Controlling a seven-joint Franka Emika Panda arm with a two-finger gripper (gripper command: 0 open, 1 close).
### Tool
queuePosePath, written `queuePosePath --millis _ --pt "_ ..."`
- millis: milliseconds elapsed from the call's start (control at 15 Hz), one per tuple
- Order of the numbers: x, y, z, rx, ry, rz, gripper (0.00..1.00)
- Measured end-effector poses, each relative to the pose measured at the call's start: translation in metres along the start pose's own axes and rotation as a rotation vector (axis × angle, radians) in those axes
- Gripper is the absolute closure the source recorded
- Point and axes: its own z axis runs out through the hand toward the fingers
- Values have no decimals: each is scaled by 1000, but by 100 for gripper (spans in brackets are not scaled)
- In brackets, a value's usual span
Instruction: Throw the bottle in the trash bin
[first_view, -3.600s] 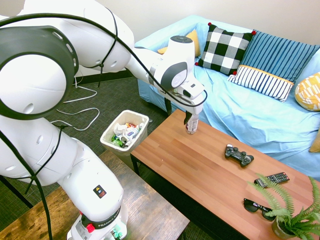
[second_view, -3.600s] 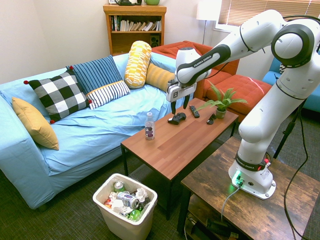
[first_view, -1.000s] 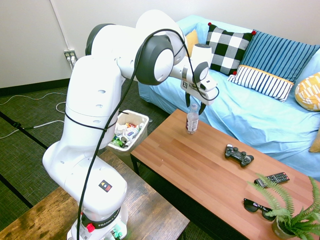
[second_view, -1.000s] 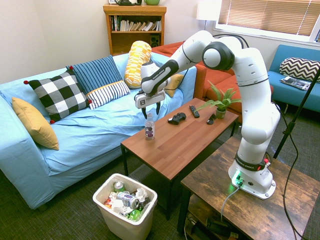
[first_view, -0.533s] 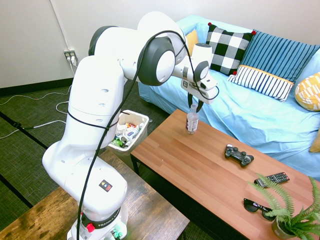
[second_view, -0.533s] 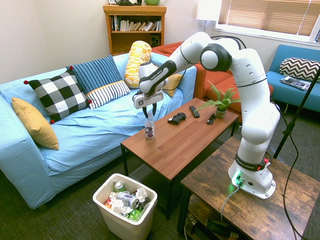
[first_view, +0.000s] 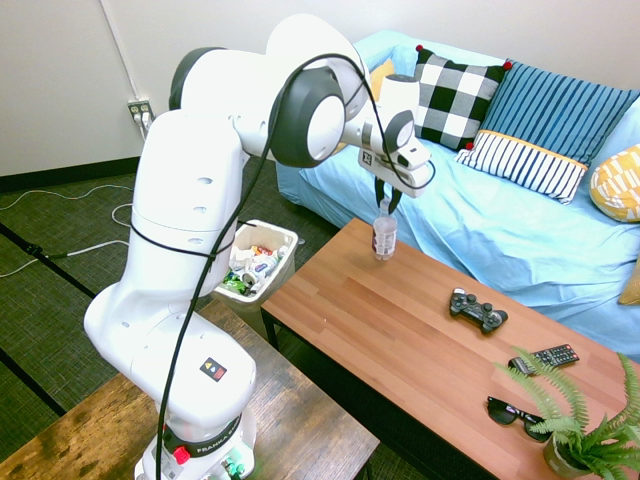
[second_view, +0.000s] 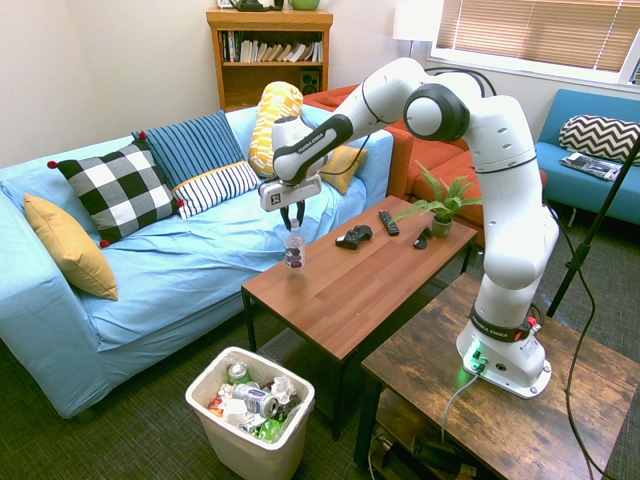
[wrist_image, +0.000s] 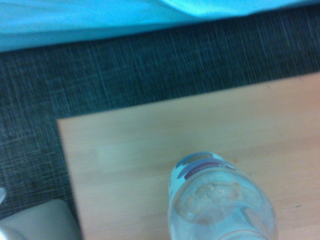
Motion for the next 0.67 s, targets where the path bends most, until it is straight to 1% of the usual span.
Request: queuePosePath --millis 133,267,400,533,667 --pt "-62 -21 -44 22 39 -75 100" --pt "-139 -39 -62 36 63 -140 100" --pt "-211 -51 -52 22 60 -205 100" --pt "-273 -55 -27 -23 46 -274 100" --pt "-318 -53 -5 -64 37 -328 100"
